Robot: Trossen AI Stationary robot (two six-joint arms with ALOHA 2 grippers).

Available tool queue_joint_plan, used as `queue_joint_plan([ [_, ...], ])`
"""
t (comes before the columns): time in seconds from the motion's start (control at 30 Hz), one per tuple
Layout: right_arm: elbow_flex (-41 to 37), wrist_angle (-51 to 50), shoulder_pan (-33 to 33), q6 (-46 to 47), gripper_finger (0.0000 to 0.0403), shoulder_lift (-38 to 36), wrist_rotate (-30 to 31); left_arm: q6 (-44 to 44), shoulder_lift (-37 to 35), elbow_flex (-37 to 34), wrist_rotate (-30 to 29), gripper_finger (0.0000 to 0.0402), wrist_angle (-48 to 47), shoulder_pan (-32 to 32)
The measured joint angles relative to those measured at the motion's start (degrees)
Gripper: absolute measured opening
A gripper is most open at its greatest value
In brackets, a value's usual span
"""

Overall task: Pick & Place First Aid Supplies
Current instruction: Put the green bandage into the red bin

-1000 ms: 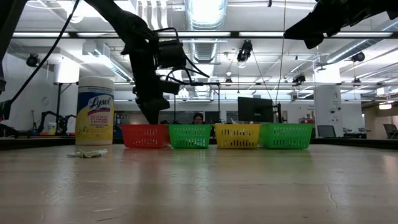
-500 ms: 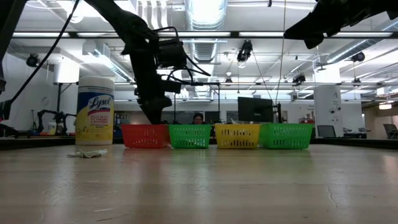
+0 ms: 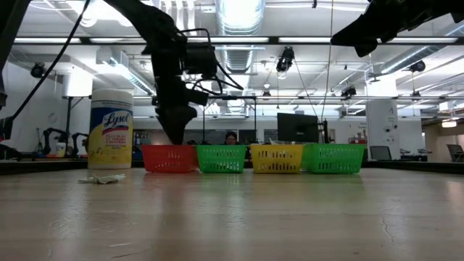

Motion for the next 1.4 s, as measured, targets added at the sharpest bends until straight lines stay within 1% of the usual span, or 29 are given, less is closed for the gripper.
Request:
queue_joint_plan([
  [0.17,-0.01,0.01,0.0,0.0,0.0052,0.0,0.0,-0.85,0.0,4.46,0.11,0.0197,-9.72,-0.09],
  [0.27,-0.01,0.01,0.0,0.01,0.0052,0.0,0.0,-3.0,-0.06,7.33,2.16,0.0197,-14.3,-0.34],
  [0.33,-0.01,0.02,0.0,-0.02,0.0052,0.0,0.0,-4.26,-0.07,8.97,5.46,0.0197,-16.9,-0.74],
  [0.43,-0.02,0.02,0.0,0.04,0.0052,0.0,0.02,-6.81,-0.09,10.89,12.17,0.0197,-20.38,-1.65],
  [0.6,0.0,0.01,0.0,0.02,0.0052,0.0,0.0,-11.07,-0.15,11.29,26.03,0.0197,-22.07,-4.72],
  [0.67,-0.01,0.01,0.0,-0.05,0.0052,-0.01,0.0,-11.31,-0.15,11.29,28.82,0.0197,-22.07,-6.94],
  [0.73,0.0,0.02,0.0,0.0,0.0052,-0.01,0.0,-11.99,-0.15,11.29,29.21,0.0197,-22.07,-9.47],
  [0.8,0.0,0.01,0.0,-0.01,0.0052,0.0,0.0,-14.52,-0.15,11.29,29.3,0.0197,-22.06,-12.09],
  [1.0,-0.02,0.02,0.0,-0.07,0.0052,0.0,0.0,-28.26,-0.03,11.29,28.07,0.0197,-21.86,-18.37],
  [1.2,0.01,0.01,0.0,-0.03,0.0052,0.0,0.0,-43.66,0.2,11.25,27.23,0.0197,-19.26,-22.09],
  [1.4,0.0,0.01,0.0,0.02,0.0052,-0.02,0.0,-52.73,0.2,11.23,25.7,0.0197,-16.79,-24.71],
])
